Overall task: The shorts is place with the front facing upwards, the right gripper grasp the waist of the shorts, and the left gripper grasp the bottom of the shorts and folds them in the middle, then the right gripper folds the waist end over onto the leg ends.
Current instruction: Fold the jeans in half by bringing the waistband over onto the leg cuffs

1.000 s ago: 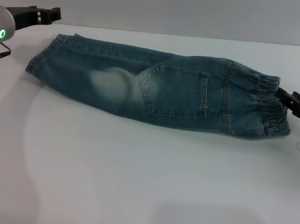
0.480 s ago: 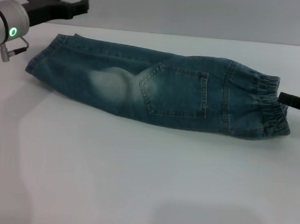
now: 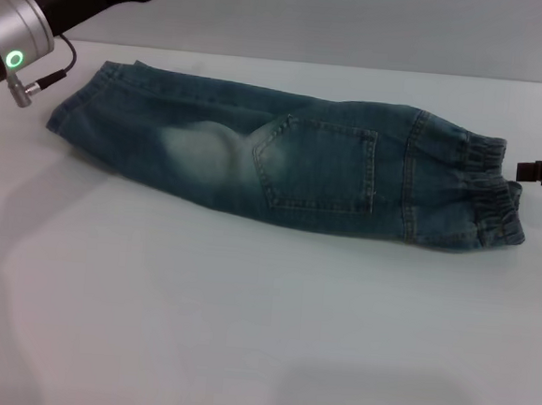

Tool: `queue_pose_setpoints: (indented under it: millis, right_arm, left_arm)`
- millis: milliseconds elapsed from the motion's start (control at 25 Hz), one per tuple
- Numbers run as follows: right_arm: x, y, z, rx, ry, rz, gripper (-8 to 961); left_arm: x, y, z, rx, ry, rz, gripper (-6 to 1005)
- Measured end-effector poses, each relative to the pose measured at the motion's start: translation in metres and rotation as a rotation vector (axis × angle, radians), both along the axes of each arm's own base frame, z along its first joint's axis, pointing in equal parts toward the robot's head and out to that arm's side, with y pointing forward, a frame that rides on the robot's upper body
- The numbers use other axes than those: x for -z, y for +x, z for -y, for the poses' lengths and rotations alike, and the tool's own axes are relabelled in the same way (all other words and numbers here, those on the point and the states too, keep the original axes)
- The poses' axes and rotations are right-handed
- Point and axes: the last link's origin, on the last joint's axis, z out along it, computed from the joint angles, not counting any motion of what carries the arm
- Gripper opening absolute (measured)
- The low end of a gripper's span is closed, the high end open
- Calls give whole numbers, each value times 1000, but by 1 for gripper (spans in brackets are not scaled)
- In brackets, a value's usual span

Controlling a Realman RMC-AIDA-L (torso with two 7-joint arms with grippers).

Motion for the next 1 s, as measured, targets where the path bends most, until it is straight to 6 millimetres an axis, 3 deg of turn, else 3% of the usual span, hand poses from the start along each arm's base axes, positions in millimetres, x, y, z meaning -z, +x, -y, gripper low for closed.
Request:
queue_pose_setpoints:
  millis: [480,1000]
  right_arm:
    - [14,-19,-19,-43,-105,161,512]
    - [40,-12,-21,-42,-118,236,493]
  left_arm:
    - [3,-6,22,61,5,137,813]
    - [3,-10,23,42,10,155,813]
